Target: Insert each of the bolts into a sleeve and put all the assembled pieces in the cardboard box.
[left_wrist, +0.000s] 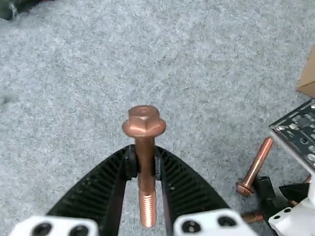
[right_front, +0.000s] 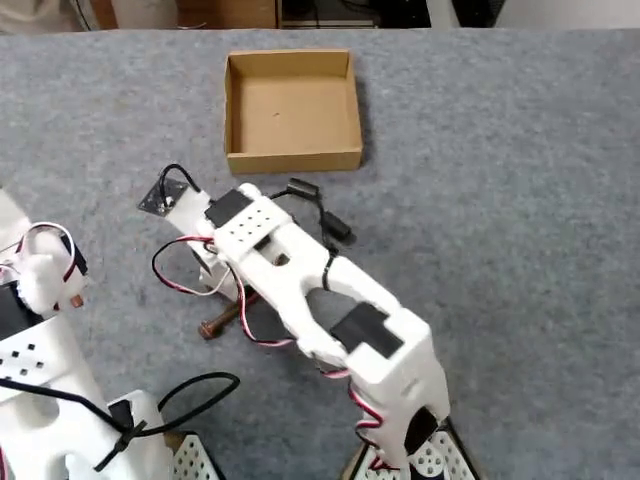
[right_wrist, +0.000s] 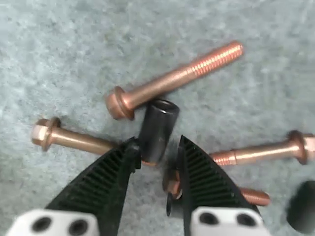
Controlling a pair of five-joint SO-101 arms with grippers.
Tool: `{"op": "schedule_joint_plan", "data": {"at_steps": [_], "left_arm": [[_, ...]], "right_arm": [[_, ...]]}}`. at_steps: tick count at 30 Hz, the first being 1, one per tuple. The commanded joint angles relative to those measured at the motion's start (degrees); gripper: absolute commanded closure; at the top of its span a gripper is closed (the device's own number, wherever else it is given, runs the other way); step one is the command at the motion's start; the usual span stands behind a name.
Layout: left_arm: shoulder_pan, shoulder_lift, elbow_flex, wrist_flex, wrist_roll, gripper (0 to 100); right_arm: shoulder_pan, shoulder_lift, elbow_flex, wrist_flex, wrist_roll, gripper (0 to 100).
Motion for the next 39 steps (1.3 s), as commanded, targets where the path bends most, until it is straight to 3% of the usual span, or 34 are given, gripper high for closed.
{"op": "schedule_joint_plan", "data": {"at_steps": [1, 17, 22, 27, 39], "left_arm": [[-0.79, -1.19, -0.26, -1.14, -0.26, 98], [-0.53, -1.19, -0.09, -1.14, -0.26, 98], [-0.53, -1.45, 0.09, -0.62, 0.00, 98], [-0.79, -1.89, 1.14, -0.62, 0.00, 98], [-0.53, -1.89, -0.18, 2.20, 0.09, 98]], "right_arm": [[-0.48, 2.33, -3.47, 0.79, -0.62, 86.4], [-0.48, 6.11, -4.00, -0.88, -0.26, 86.7], [-0.40, 6.11, -3.82, -0.88, -0.26, 98.8], [-0.40, 5.76, -3.74, -0.70, -0.53, 99.7], [-0.13, -0.31, -19.21, 18.64, -0.53, 99.8]]}}
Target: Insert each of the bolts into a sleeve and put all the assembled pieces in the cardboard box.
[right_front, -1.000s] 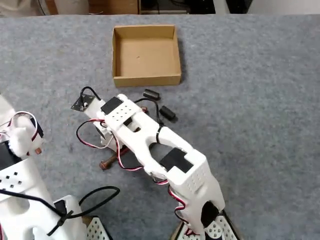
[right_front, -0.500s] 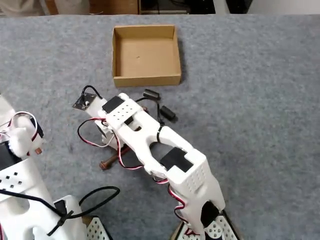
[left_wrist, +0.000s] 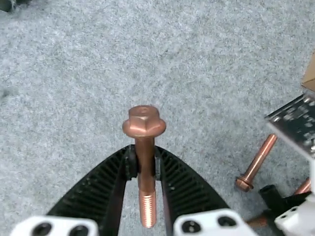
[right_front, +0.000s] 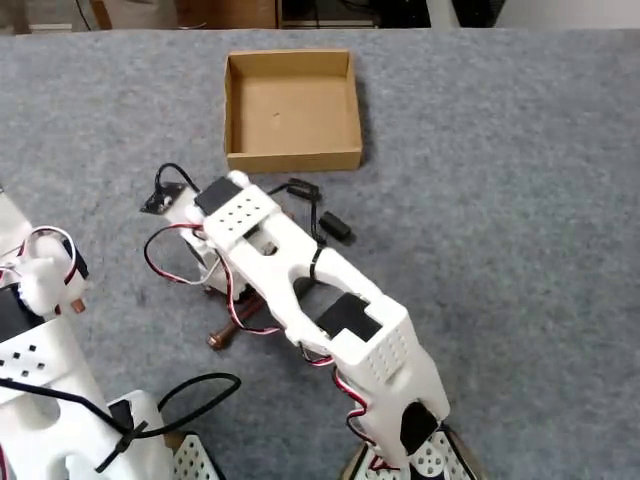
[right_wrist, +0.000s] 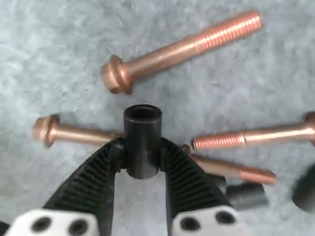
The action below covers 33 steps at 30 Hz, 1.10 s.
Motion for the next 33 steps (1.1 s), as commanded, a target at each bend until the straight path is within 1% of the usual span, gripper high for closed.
{"op": "schedule_joint_plan", "data": {"at_steps": [1, 5, 8, 13, 17, 22, 25, 28, 30, 33], "left_arm": [[-0.35, -1.36, -2.20, 1.41, 0.09, 98], [-0.70, -1.36, -3.96, 1.58, 0.09, 98], [-0.79, -2.42, -4.84, 1.58, 0.09, 98], [-0.09, -9.98, -4.48, 1.58, 0.00, 98], [0.09, -16.31, -4.48, 1.05, 0.09, 98], [4.75, -19.30, -4.40, 1.05, 0.18, 98], [8.79, -19.30, -4.22, -0.97, 2.29, 98], [13.45, -19.74, -2.81, -6.42, 6.42, 98], [17.76, -19.74, -3.08, -9.58, 8.62, 98], [25.14, -19.74, -3.08, -13.54, 9.67, 98]], "right_arm": [[-0.04, -7.87, -5.93, 3.96, -0.53, 99.8], [1.10, -17.36, -6.29, 5.36, -0.35, 99.8], [3.56, -25.63, -5.32, 5.45, -0.26, 99.8], [4.88, -41.45, -1.45, 8.97, -0.18, 99.7], [4.88, -54.73, 5.41, 11.60, -0.53, 99.7], [4.62, -72.48, 19.74, 10.81, -0.62, 99.7], [4.79, -82.59, 31.87, 6.59, -0.62, 99.7], [4.79, -91.91, 45.76, -0.26, -0.62, 99.7], [4.88, -98.07, 55.08, -7.56, -0.97, 99.6], [5.85, -107.74, 68.53, -21.63, -6.59, 99.6]]}}
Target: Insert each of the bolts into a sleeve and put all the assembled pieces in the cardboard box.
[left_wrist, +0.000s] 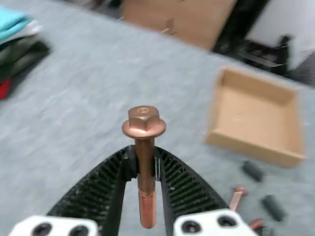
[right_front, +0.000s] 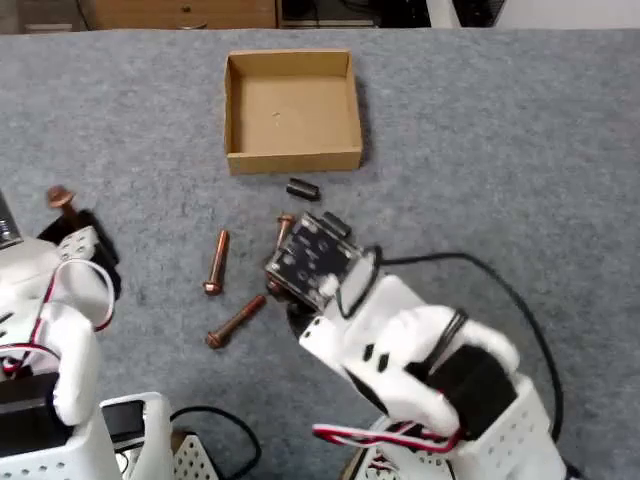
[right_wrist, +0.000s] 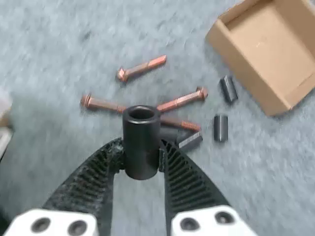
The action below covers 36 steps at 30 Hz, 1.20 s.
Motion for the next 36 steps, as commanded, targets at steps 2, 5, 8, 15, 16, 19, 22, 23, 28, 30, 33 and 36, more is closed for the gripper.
{"op": "schedule_joint_plan", "data": {"at_steps": [2, 5, 8, 15, 16, 19, 22, 23, 28, 30, 33, 36], "left_arm": [[12.57, -0.57, -1.67, -6.24, 1.23, 98], [20.66, -0.57, -1.76, -9.49, 1.14, 98], [26.37, -0.04, -1.58, -11.96, 1.14, 98], [35.08, 0.04, -1.05, -13.89, 1.14, 98], [35.43, 0.04, -1.05, -13.98, 1.14, 98], [35.69, 0.13, -1.14, -16.79, 1.14, 98], [35.69, 0.13, 0.44, -18.37, -2.02, 98], [35.69, -0.04, 1.58, -18.11, -4.13, 98], [35.16, -0.57, 4.48, -19.60, -5.45, 98], [35.43, -0.22, 5.54, -21.45, -3.60, 98], [35.16, -0.48, 11.08, -26.90, -3.34, 98], [35.34, -0.57, 15.30, -30.07, -4.22, 98]], "right_arm": [[2.42, -14.81, 21.23, -24.26, -8.44, 99.6], [2.33, -21.76, 33.19, -36.84, -13.01, 99.6], [2.33, -25.36, 42.15, -44.31, -14.86, 99.6], [2.42, -29.23, 53.58, -56.53, -14.95, 99.7], [2.42, -29.85, 55.34, -59.16, -14.95, 99.7], [2.51, -30.64, 57.80, -63.74, -16.00, 99.7], [2.59, -30.99, 57.54, -64.26, -19.60, 99.7], [2.51, -30.99, 57.63, -64.53, -20.04, 99.7], [2.24, -30.99, 56.31, -64.70, -20.22, 99.7], [2.24, -30.99, 56.31, -64.44, -20.22, 99.7], [2.24, -30.99, 57.45, -64.53, -20.22, 99.7], [2.24, -30.99, 57.80, -64.44, -20.22, 99.7]]}}
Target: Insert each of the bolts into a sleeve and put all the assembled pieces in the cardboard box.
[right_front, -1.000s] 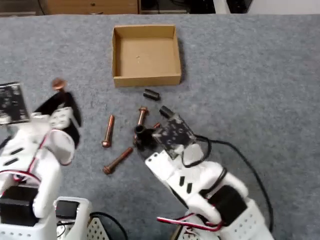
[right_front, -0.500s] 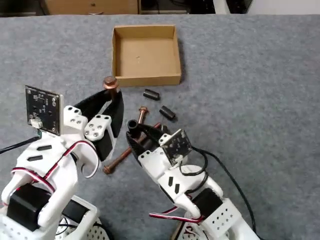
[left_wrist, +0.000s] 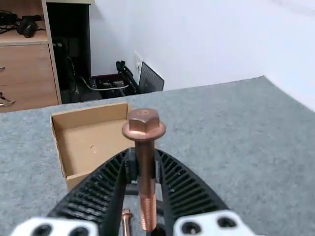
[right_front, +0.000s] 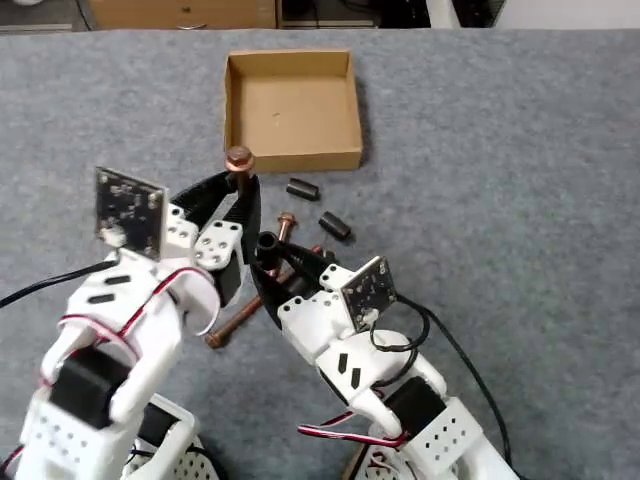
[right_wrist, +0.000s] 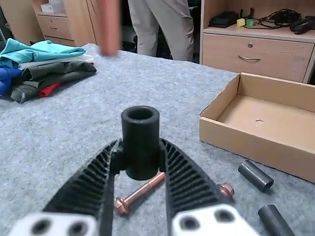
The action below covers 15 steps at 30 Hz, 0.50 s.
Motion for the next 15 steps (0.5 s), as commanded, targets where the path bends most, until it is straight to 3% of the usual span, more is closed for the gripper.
{"op": "schedule_joint_plan", "data": {"at_steps": [1, 15], "left_arm": [[0.26, -0.66, 2.55, -4.48, 0.00, 98], [0.62, -0.66, 5.54, -6.15, 2.20, 98]], "right_arm": [[1.01, -0.75, -0.13, -1.49, -0.62, 99.7], [1.10, -0.22, -0.13, -1.14, -0.53, 99.7]]}}
